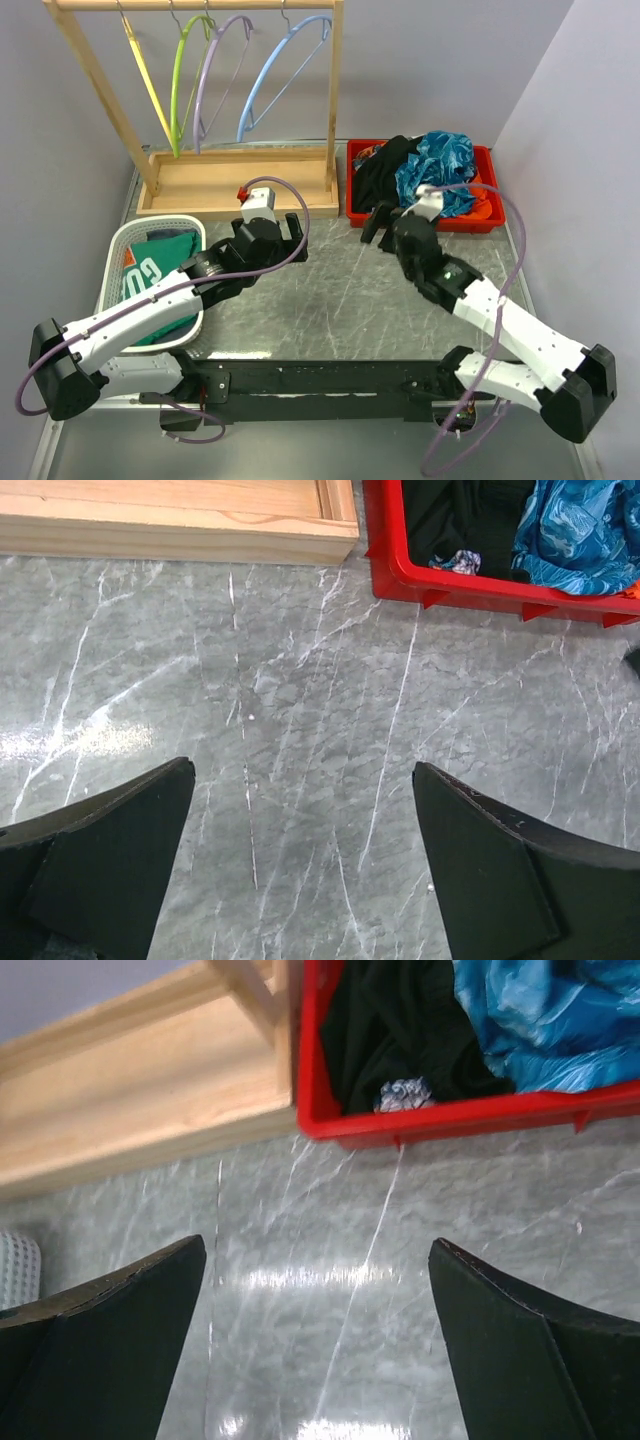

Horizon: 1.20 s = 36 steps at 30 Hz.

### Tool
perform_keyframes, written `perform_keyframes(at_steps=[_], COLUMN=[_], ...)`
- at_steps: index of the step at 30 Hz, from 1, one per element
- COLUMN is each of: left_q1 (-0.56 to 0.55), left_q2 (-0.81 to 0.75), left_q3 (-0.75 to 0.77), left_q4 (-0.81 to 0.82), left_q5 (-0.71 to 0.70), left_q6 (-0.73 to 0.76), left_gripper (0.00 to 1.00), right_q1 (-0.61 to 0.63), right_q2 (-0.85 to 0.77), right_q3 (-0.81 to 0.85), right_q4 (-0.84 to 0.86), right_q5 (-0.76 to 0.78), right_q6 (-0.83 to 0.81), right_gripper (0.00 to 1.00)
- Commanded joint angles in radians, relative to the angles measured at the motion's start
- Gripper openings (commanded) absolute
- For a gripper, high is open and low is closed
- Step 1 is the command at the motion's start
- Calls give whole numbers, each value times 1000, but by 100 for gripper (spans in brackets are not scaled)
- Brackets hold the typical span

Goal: Place the shorts on the hanger

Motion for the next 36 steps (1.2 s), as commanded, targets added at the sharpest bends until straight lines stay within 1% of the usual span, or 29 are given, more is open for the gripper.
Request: perform_keyframes(at_steps=[1,4,5,7,8,9,11,12,14,15,18,20,22,23,24,26,27,28,29,31,36], left_q1=[4,4,4,7,7,9,12,12,17,17,20,23,26,26,27,29,29,35,36,40,43], left_q2=[-5,-1,11,25,39,44,56,61,73,74,79,78,75,76,75,65,61,53,50,44,39], left_q3=[35,42,48,77,90,106,120,133,146,159,170,170,174,177,183,179,176,174,170,171,197], left_q4=[-10,-23,-36,-56,-76,-85,-98,-110,-125,-136,-145,-141,-145,-151,-157,-164,-164,-162,-153,-150,-124], left_q5=[20,25,25,31,32,34,37,39,45,46,49,60,66,63,60,46,42,40,43,43,66], left_q6=[-28,-39,-42,-50,-53,-54,-57,-60,-70,-71,-73,-71,-70,-71,-71,-71,-70,-70,-64,-57,-16], left_gripper=[97,96,96,96,96,96,96,96,97,96,96,96,97,97,96,96,96,96,96,96,96], right_q1=[-189,-279,-343,-406,-470,-494,-558,-578,-597,-600,-603,-606,-609,-609,-609,-609,-609,-609,-609,-600,-525], right_q2=[66,154,183,284,319,391,465,538,606,653,727,766,806,812,817,806,786,771,752,685,489], right_q3=[100,175,223,278,328,356,440,468,548,564,584,602,611,611,614,607,602,591,584,568,573], right_q4=[7,8,10,16,22,28,36,31,8,5,40,68,99,106,103,105,100,94,99,97,36], right_q5=[-143,-157,-160,-175,-184,-190,-224,-236,-262,-250,-216,-230,-221,-216,-201,-181,-155,-144,-140,-118,-3], right_q6=[27,40,52,73,78,84,113,127,147,146,145,147,149,149,150,149,152,150,147,127,98], right_gripper=[100,100,100,100,100,99,98,96,92,91,91,89,79,71,50,29,9,2,0,0,0])
